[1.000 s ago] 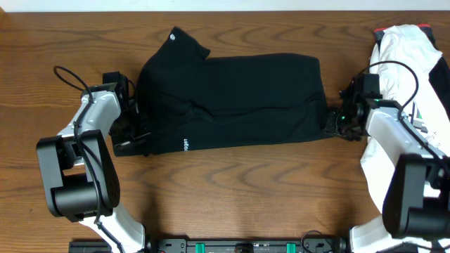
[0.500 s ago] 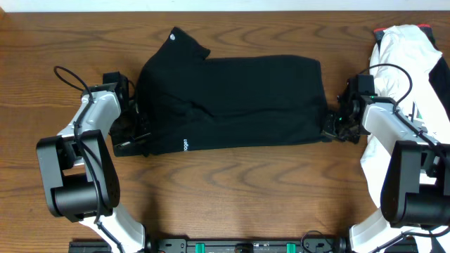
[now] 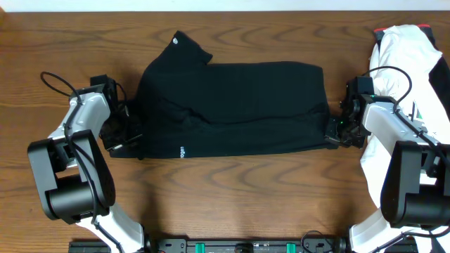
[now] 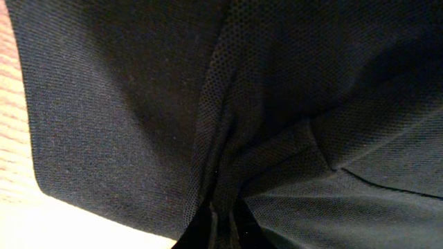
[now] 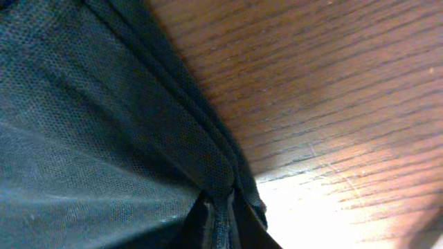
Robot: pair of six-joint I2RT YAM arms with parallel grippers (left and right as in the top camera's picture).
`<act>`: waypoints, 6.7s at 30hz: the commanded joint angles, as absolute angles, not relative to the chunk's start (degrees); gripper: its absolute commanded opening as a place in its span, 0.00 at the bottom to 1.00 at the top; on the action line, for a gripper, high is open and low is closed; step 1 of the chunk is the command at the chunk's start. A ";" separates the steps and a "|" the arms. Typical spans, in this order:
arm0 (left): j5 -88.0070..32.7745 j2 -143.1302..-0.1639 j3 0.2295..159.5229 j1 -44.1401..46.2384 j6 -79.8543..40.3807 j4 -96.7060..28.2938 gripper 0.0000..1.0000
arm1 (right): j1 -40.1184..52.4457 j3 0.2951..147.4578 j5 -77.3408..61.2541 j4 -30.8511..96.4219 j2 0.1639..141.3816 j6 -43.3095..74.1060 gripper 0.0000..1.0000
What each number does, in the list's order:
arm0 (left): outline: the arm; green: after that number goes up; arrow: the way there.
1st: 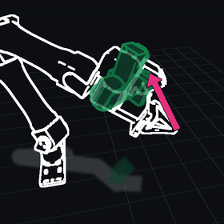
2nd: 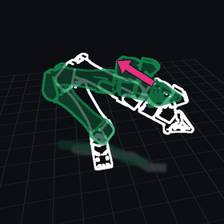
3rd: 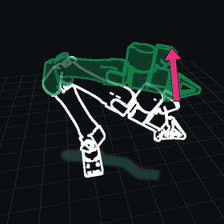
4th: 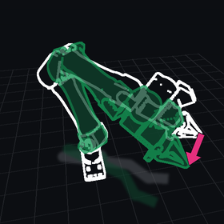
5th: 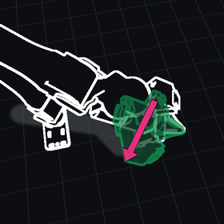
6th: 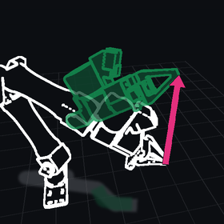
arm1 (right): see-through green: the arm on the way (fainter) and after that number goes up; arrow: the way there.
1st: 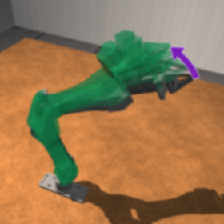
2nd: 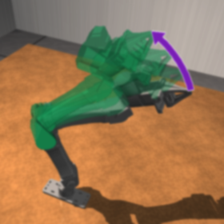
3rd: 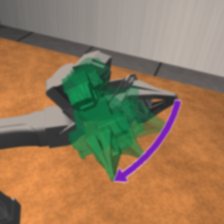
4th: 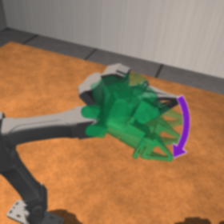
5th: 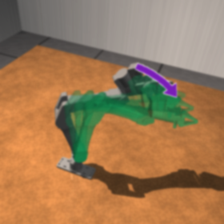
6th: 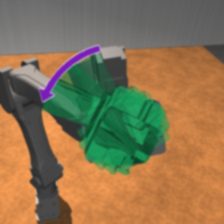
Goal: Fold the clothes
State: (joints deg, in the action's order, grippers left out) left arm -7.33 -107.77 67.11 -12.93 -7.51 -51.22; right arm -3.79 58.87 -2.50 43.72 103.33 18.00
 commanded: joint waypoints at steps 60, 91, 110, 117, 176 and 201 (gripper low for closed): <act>-15.90 -104.92 66.94 9.78 10.72 -34.98 0.34 | -0.36 72.90 -29.98 52.90 104.81 -1.72 0.38; -16.05 -103.74 68.84 12.19 3.77 -35.51 0.46 | -0.36 72.90 -28.67 53.34 104.81 -1.30 0.37; -16.05 -107.35 68.84 12.36 6.22 -24.49 0.06 | -0.36 72.90 -28.25 52.27 104.81 -0.67 0.39; -16.03 -107.48 68.84 13.54 10.46 -21.43 0.06 | -0.36 72.90 -28.25 52.27 104.81 -0.67 0.39; -4.40 -111.18 66.13 10.04 5.96 -14.41 0.11 | -0.36 72.90 -26.94 51.55 104.81 0.23 0.41; -0.86 -97.56 64.58 -1.61 -13.61 -51.83 0.68 | -0.34 72.82 -8.14 60.16 104.81 12.40 0.45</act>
State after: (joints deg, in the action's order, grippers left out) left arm 1.08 -96.29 67.11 -1.41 -11.81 -51.86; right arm -0.71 72.55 -16.67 58.96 105.30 6.42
